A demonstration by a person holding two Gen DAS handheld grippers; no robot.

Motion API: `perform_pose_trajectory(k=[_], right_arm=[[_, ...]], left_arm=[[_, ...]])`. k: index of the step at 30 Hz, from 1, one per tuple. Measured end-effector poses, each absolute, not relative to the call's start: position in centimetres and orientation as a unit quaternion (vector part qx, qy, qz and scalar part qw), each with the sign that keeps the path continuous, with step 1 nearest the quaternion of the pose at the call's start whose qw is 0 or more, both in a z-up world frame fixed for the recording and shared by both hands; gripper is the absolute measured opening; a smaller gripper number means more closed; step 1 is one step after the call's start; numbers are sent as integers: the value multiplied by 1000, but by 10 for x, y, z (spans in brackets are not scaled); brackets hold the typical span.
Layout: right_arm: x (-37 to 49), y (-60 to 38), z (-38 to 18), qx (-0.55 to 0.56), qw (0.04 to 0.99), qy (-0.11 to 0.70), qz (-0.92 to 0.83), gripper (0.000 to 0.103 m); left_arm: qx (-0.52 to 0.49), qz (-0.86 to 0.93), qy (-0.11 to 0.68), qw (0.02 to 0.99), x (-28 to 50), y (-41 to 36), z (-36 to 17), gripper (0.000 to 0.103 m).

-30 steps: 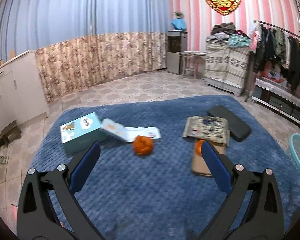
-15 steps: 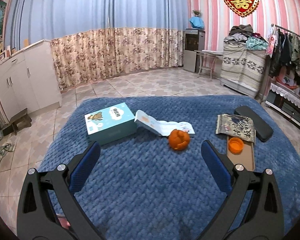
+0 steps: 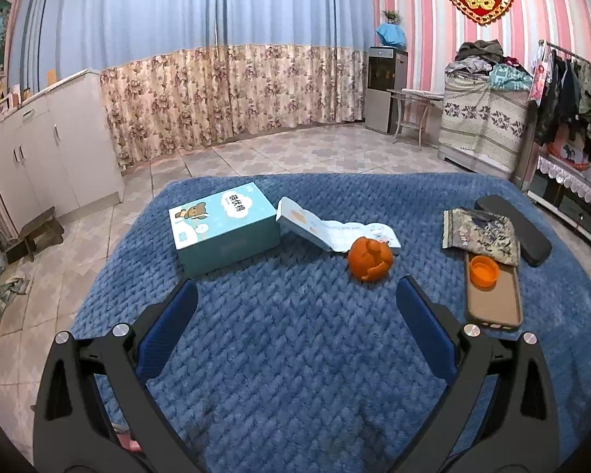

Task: Collect trash
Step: 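Grasp the small orange lid on the brown tray with the right tool, then grasp the orange peel with the left tool while the right lifts the orange lid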

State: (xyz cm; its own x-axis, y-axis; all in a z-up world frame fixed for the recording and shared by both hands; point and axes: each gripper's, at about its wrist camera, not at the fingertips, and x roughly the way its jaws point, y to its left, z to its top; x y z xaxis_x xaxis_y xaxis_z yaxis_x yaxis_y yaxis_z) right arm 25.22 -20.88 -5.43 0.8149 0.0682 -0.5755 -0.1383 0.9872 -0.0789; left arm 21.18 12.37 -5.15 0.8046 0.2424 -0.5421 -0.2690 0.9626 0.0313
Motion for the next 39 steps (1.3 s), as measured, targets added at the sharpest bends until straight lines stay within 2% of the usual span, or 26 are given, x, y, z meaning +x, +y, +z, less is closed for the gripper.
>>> perform_pose_trajectory(k=[9,12,13,15,17,19,20,21,24,35,36,39], right_arm=[[294,-132,-74,-76,936,316,134,98],[309,-109,-84,-82,925,335,156,95],[313,-100,-88,-89,921,342,164,91],[321,-88,-93,-98,914,356,171,77],[329,-82,-96,-92,908,366,180,70],[334,-79,-95,-87,908,366,182,70],[337,-78,-95,-83,907,368,187,65],[341,-77,-95,-74,903,375,196,54],[344,-75,-97,-69,901,376,204,40],[311,-121,-69,-66,923,334,178,40],[309,-127,-68,-66,924,334,173,40],[303,-148,-65,-63,928,333,155,40]], left_arm=[[-33,151,288,945,216,142,-61,97],[-33,160,289,943,218,148,-63,97],[-36,162,291,942,219,151,-64,97],[-49,161,292,941,219,156,-65,97],[-62,159,294,940,221,161,-66,97],[-68,159,296,939,223,163,-68,97],[-71,157,297,939,224,162,-69,97],[-72,156,298,939,225,161,-69,97],[-72,147,303,939,230,156,-72,97],[-86,90,334,934,279,122,-85,97],[-86,87,336,934,283,120,-87,96],[-79,71,362,926,302,111,-97,84]])
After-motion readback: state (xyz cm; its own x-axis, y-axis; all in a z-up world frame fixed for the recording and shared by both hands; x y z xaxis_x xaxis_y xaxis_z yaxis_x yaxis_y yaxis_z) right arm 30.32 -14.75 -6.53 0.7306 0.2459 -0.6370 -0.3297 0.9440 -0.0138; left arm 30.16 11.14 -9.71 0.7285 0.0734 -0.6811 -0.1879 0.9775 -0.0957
